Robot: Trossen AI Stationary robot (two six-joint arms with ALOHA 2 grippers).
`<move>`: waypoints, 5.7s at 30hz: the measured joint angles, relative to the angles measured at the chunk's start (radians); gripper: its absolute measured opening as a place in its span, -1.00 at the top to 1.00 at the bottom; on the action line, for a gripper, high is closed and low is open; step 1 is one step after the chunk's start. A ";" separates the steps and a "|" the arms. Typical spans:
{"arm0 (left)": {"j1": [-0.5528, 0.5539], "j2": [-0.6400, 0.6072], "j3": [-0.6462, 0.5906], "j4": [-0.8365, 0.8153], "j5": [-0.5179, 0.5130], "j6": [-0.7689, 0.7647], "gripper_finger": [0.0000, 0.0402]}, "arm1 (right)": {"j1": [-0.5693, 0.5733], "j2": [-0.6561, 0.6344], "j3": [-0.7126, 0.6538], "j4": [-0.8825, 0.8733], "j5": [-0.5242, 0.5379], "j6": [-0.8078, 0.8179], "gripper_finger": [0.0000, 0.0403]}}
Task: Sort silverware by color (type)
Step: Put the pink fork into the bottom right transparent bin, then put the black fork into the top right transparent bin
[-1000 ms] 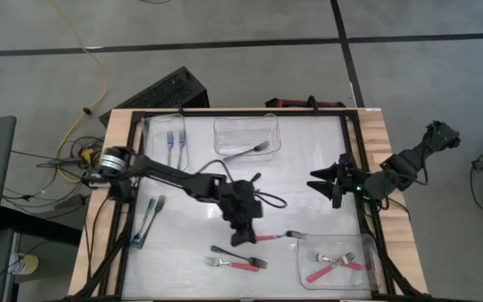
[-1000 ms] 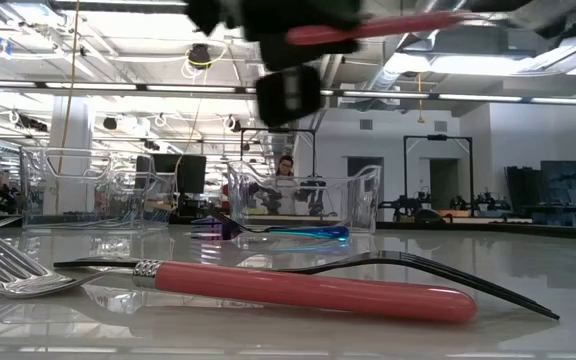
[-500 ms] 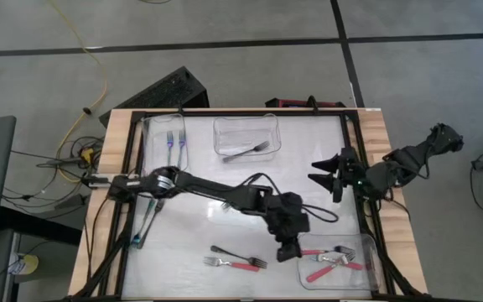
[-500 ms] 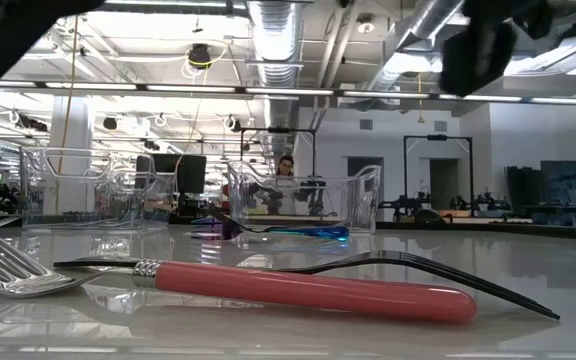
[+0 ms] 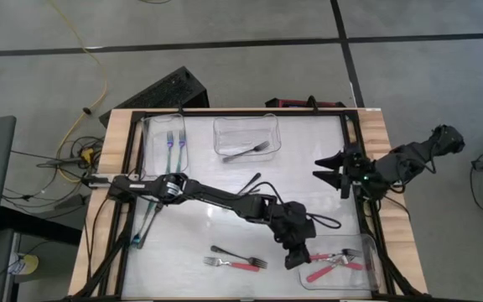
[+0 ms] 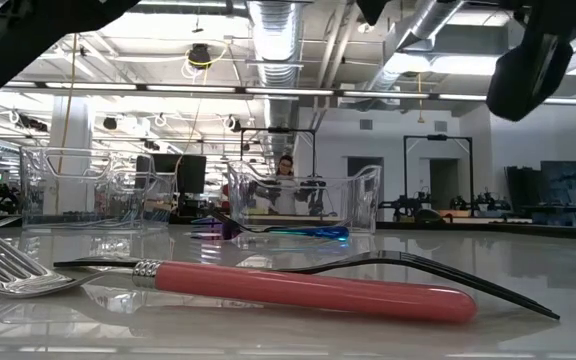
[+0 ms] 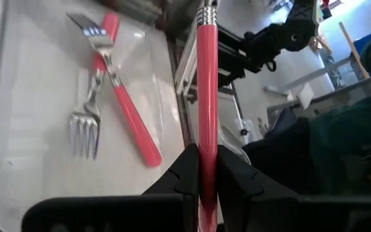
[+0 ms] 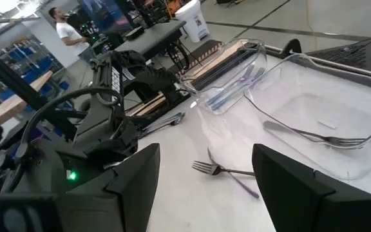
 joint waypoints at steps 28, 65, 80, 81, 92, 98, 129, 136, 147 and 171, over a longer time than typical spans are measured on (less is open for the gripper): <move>0.013 0.000 0.000 -0.023 0.029 0.127 0.32 | -0.056 0.010 0.000 -0.001 -0.023 0.009 -0.34; -0.100 -0.681 -0.384 -1.223 -0.636 0.826 0.31 | -0.058 0.360 0.000 0.280 -0.066 0.078 -0.34; -0.131 -1.316 -1.566 -0.262 -0.499 0.195 0.31 | -0.154 0.759 0.000 0.615 -0.108 0.005 -0.34; -0.143 -1.318 -1.599 -0.165 -0.489 0.192 0.31 | -0.169 0.787 0.000 0.647 -0.151 -0.010 -0.34; -0.196 -1.120 -1.593 0.275 -0.565 0.578 0.31 | -0.286 0.913 0.082 0.752 -0.542 -0.129 -0.34; -0.158 -0.987 -1.548 0.450 -0.530 0.786 0.31 | -0.299 0.798 0.159 0.376 -0.715 -0.176 -0.34; -0.216 -0.491 -0.950 -0.139 -0.446 0.886 0.31 | 0.063 0.452 0.171 -0.269 -0.303 -0.007 -0.34; -0.223 -0.491 -0.950 -0.176 -0.465 0.886 0.34 | 0.062 0.518 0.171 -0.221 -0.283 0.081 -0.34; -0.217 -0.481 -0.949 -0.236 -0.424 0.920 0.94 | 0.080 0.553 0.171 -0.168 -0.279 0.210 -0.34; 0.021 -0.770 -0.957 -0.191 -0.684 0.936 1.00 | 0.111 0.550 0.171 -0.103 -0.218 0.210 -0.34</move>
